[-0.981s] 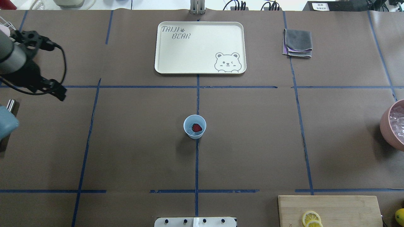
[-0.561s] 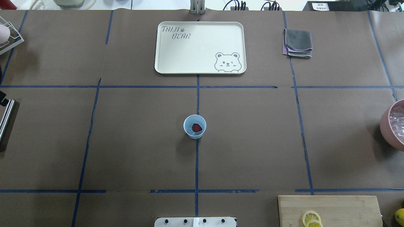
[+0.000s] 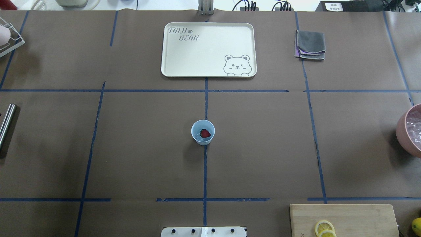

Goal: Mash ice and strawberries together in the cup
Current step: 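Grasp the steel muddler rod upright with the left gripper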

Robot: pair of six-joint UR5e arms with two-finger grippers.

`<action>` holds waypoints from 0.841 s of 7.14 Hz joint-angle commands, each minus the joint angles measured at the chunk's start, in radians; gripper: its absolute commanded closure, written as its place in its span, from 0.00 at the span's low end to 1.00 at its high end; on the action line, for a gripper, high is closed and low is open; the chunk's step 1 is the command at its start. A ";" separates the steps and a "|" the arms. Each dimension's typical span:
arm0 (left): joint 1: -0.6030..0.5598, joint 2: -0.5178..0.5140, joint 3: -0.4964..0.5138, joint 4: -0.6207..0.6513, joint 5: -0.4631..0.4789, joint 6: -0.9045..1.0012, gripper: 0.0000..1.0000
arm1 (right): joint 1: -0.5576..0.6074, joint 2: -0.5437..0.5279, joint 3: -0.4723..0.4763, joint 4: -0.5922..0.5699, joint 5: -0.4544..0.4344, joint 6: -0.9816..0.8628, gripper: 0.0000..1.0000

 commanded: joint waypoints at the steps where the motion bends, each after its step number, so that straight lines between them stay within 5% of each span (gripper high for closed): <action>1: 0.006 -0.022 0.158 -0.248 0.003 -0.177 0.00 | 0.000 -0.001 0.002 0.000 0.000 0.000 0.01; 6: 0.063 -0.075 0.261 -0.306 0.011 -0.198 0.00 | 0.000 -0.009 0.002 0.000 0.000 -0.002 0.01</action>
